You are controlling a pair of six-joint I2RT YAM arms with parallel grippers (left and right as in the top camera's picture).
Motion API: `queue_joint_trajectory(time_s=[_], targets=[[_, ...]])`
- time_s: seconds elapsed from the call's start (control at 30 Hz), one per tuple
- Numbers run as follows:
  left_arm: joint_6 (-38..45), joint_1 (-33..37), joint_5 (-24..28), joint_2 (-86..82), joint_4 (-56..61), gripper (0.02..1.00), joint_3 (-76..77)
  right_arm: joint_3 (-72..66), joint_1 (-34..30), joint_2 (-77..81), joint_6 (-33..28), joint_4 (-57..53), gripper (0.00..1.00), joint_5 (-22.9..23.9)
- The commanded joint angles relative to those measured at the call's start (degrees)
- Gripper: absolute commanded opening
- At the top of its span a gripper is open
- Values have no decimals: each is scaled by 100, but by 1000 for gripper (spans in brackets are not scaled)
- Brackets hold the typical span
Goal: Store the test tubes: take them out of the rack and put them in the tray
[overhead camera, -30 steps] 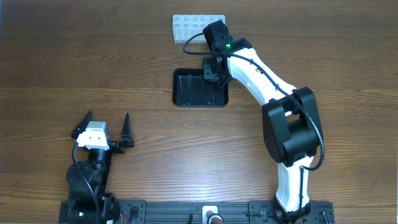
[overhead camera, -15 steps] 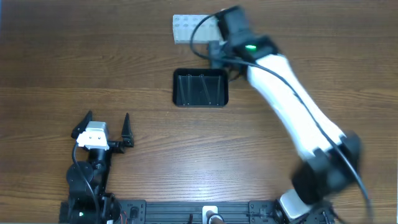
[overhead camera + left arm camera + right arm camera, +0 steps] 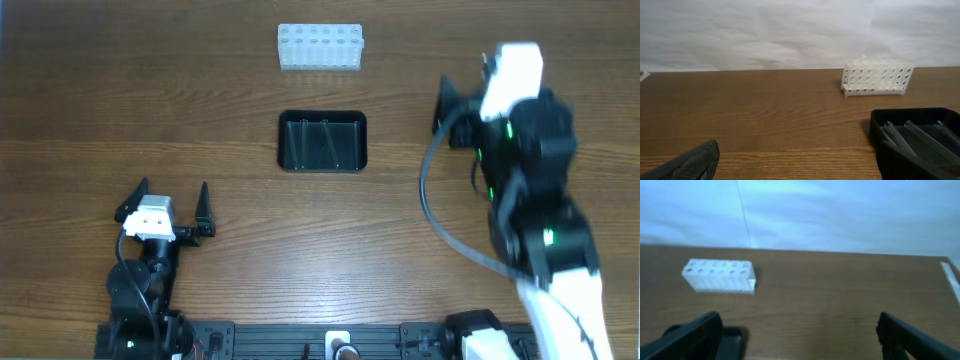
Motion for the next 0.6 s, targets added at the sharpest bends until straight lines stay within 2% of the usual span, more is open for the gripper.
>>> queue_joint_trajectory(time_s=[0.03, 0.2, 0.6], targets=[[-79, 31, 55, -46, -20, 998, -28, -1246, -243, -1209, -249, 625, 993, 48], [-79, 28, 55, -46, -20, 1000, -28, -2531, -461, -2339, -31, 1283, 993, 39], [-79, 31, 55, -46, -22, 998, -28, -5060, -542, -4301, -52, 2780, 993, 92]])
